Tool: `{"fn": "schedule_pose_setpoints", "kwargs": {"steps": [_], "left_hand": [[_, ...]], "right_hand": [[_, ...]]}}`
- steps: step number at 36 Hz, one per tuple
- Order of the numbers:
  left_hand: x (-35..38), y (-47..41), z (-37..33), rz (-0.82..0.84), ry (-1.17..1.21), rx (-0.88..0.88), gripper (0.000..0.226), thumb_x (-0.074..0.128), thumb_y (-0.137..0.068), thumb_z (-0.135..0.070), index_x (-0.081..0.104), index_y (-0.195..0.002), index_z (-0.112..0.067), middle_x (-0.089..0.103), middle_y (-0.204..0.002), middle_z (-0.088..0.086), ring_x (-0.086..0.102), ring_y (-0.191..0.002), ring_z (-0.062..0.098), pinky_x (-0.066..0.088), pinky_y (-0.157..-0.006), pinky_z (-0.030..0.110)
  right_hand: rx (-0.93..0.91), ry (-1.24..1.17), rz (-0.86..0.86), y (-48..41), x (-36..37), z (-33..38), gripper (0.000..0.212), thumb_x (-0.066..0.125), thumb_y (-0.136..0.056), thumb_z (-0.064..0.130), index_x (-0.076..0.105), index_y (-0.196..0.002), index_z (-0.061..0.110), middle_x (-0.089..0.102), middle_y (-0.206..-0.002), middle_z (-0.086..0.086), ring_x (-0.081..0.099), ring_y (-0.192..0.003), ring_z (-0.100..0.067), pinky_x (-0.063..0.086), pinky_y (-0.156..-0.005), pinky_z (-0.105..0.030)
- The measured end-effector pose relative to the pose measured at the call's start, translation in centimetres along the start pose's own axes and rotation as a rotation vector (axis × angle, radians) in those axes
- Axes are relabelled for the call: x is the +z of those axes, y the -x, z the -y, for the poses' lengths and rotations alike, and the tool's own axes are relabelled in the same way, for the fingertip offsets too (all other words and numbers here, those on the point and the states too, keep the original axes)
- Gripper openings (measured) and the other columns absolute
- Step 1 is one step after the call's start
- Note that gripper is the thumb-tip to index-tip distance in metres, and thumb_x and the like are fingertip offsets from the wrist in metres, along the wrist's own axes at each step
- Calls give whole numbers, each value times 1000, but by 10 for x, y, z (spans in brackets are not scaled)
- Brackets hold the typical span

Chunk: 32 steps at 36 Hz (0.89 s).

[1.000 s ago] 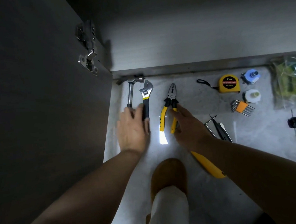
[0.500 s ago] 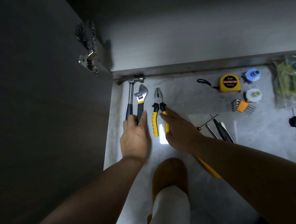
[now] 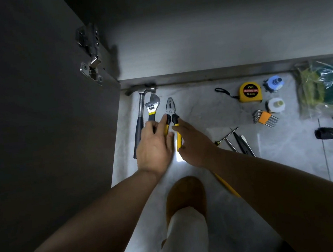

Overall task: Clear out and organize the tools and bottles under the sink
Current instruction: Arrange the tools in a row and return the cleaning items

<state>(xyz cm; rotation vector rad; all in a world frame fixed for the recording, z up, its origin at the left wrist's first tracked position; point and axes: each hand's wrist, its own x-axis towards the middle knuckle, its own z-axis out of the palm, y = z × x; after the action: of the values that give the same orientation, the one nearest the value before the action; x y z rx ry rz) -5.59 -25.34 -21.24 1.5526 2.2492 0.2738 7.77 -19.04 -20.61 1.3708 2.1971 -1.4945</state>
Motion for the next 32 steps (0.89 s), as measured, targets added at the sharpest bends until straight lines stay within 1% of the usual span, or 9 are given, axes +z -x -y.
{"fn": "schedule_pose_setpoints", "kwargs": {"steps": [2,5,8,13,19,22,24,27,32], "left_hand": [[3,0,-2,27,-43,44,60,51,-101,-48,35,-156,-30,44,-128,3,48,-116,21,57,-76,40],[9,2,-7,65,-84,112,67,57,-97,-52,32,-157,-35,40,-136,7,45,-122,24,58,-77,40],[13,3,-13,76,-56,99,69,62,-95,-45,31,-156,-36,36,-139,7,43,-124,27,60,-76,42],[11,5,-18,68,-64,71,69,63,-94,-40,31,-155,-37,36,-137,6,42,-120,27,60,-73,44],[11,7,-22,64,-124,54,69,63,-93,-41,31,-154,-35,38,-133,7,44,-116,27,55,-71,40],[11,10,-27,-16,-193,141,63,62,-91,-38,38,-148,-27,44,-127,10,47,-110,28,50,-82,42],[13,12,-34,-29,-134,263,50,60,-92,-32,46,-138,-24,45,-118,6,48,-102,24,50,-80,42],[21,20,-49,169,25,372,43,57,-96,-27,48,-138,-25,48,-117,2,57,-96,23,54,-68,40],[40,31,-72,430,82,263,53,56,-98,-34,36,-147,-31,47,-126,6,65,-95,31,57,-75,45]], "right_hand": [[-22,-40,-94,11,-5,-5,64,53,-85,1,44,-146,18,23,-163,3,40,-142,-21,38,-112,-38],[-27,-15,-276,36,-16,-24,48,54,-82,1,55,-127,18,40,-138,1,64,-103,-32,53,-87,-39],[48,65,-386,61,-29,-51,34,63,-84,10,53,-114,19,39,-121,-2,61,-82,-31,50,-67,-35],[264,168,-499,100,-39,-87,26,65,-89,29,51,-109,19,41,-114,-4,56,-94,-30,47,-68,-36],[373,179,-395,130,-33,-109,29,60,-87,36,47,-106,18,40,-106,-3,56,-89,-32,53,-66,-45],[365,187,-400,139,-23,-115,27,60,-89,38,47,-105,20,37,-101,2,55,-85,-30,46,-61,-37],[324,193,-398,143,-17,-118,21,59,-91,35,49,-102,22,38,-100,3,55,-83,-27,43,-59,-33],[236,209,-323,149,-8,-119,20,59,-91,42,52,-101,26,42,-104,6,58,-85,-25,45,-61,-34],[258,272,-243,153,7,-119,29,56,-92,45,53,-117,29,47,-123,3,61,-101,-26,55,-74,-39]]}}
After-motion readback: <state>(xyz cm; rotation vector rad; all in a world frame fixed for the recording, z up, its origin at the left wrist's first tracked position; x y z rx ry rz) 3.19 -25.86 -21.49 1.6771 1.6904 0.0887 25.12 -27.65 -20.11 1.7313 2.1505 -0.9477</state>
